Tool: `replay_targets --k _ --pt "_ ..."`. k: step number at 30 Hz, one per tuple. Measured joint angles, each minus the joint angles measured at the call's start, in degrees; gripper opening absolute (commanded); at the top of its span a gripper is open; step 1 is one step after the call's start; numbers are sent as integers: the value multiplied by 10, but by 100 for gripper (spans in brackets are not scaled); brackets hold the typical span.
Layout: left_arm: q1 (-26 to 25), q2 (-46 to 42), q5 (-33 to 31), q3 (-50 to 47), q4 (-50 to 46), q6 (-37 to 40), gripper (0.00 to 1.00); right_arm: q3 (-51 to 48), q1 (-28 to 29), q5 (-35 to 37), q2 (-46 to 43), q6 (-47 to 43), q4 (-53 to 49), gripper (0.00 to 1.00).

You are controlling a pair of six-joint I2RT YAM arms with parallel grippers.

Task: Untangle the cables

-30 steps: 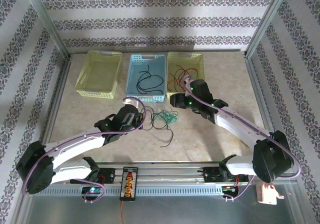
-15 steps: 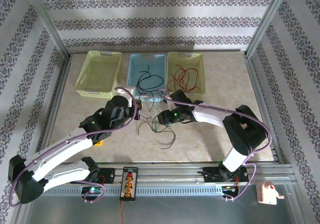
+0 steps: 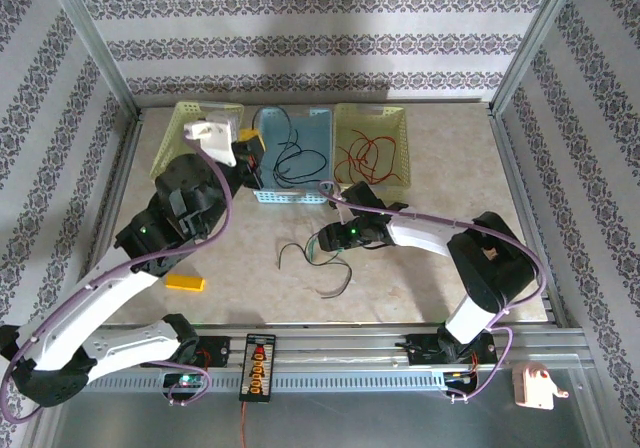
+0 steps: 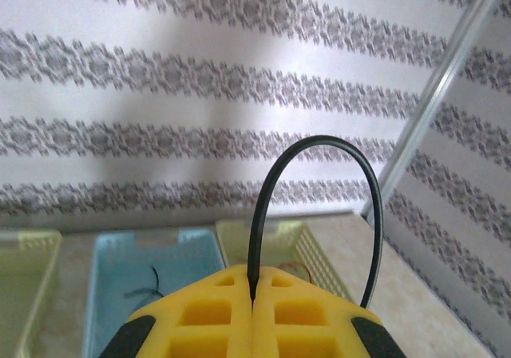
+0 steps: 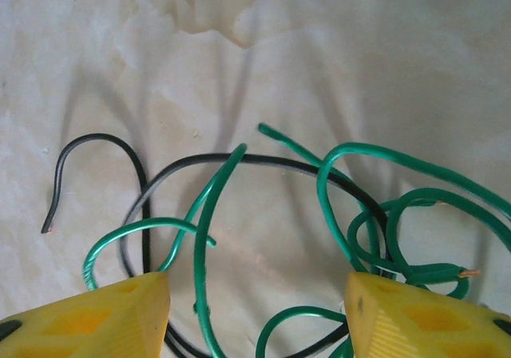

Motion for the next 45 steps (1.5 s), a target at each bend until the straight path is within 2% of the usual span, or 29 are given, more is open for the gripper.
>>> replay_targets --k 4,7,11,14,19,20,21,23,24,26,29,34,39,42,45 --pt "38 83 -13 99 -26 9 0 -12 0 0 -44 0 4 60" --pt "100 162 7 171 -59 -14 0 -14 0 2 -89 0 5 60" --pt "169 259 60 208 -89 -51 0 -18 0 20 -158 -1 9 60" --pt "194 324 93 213 -95 -73 0 -24 0 37 -201 -1 9 61" --pt "200 410 138 213 -96 -95 1 -43 -13 56 -244 -3 6 61" --pt "200 425 146 213 -95 -100 11 -44 -15 57 -248 -3 3 61" --pt "200 440 151 213 -96 -104 28 -45 -16 61 -251 -3 0 61" --pt "200 466 155 214 -96 -113 51 -46 -19 64 -254 -4 -5 61" --pt "200 479 156 214 -97 -116 59 -46 -19 65 -255 -5 -7 61" --pt "200 493 156 214 -104 -120 68 -46 -19 66 -255 -5 -12 61" --pt "198 483 158 200 -104 -119 72 -46 -19 66 -255 -5 -16 61" --pt "177 385 164 108 -94 -103 74 -46 -19 65 -252 -10 -20 61" --pt "118 256 219 -45 -79 -92 74 -46 -19 57 -224 -16 -19 61" --pt "79 228 260 -129 -75 -85 73 -48 -19 51 -204 -16 -19 61" --pt "42 235 283 -187 -76 -82 72 -51 -19 42 -181 -16 -17 61"
